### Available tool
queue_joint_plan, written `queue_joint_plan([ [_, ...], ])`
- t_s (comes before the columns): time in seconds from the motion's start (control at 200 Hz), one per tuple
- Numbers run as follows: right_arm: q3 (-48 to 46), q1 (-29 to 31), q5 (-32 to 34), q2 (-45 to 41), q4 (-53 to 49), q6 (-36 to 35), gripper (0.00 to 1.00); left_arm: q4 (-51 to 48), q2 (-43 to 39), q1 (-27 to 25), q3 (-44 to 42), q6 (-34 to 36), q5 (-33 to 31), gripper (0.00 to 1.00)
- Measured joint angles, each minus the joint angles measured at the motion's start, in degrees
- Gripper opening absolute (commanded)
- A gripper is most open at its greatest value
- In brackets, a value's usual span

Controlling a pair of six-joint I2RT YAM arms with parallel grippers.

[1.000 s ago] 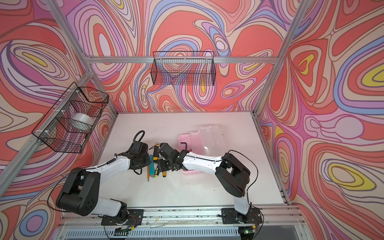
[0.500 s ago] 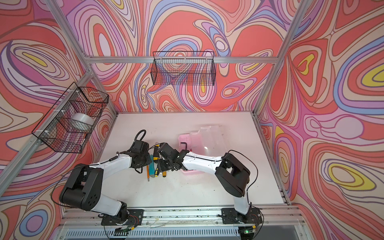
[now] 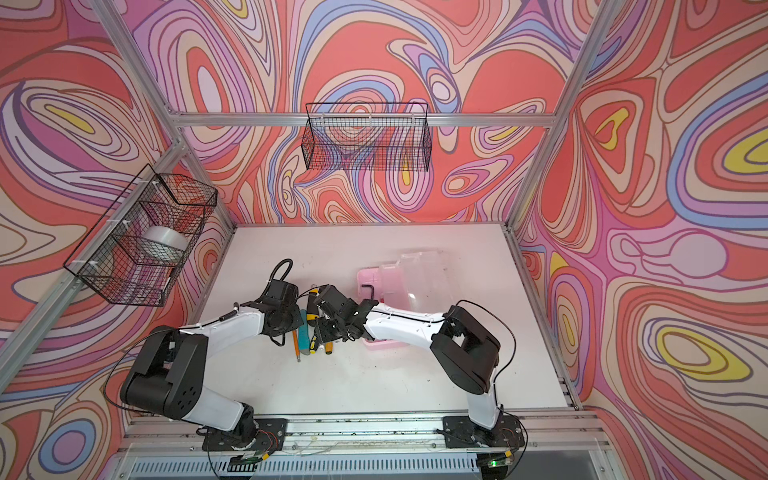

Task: Pack the tool kit
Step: 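Close the left gripper on the orange-handled hex key, then carry the orange hex key over the box while the right gripper returns beside it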

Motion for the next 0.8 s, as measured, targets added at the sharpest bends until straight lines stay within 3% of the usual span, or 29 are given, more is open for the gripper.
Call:
queue_joint_plan([
  [0.255,0.13,-0.02,0.07,0.33,0.09,-0.04,0.5,-4.09,-1.25,0.0,2.19,1.46,-1.18,0.0],
  [0.531,-3.76,-1.92,1.49,-4.46,1.44,1.09,0.5,-9.55,-14.51,-0.81,6.38,0.74,0.48,0.0],
  [0.656,-7.19,-3.8,4.63,-12.44,1.44,1.88,0.5,-9.66,-16.94,-6.51,10.19,-1.62,0.76,0.0],
  [0.801,-7.67,-6.36,9.05,-20.92,0.09,1.22,0.51,-6.93,-13.57,-15.58,15.17,-5.03,2.27,0.0],
])
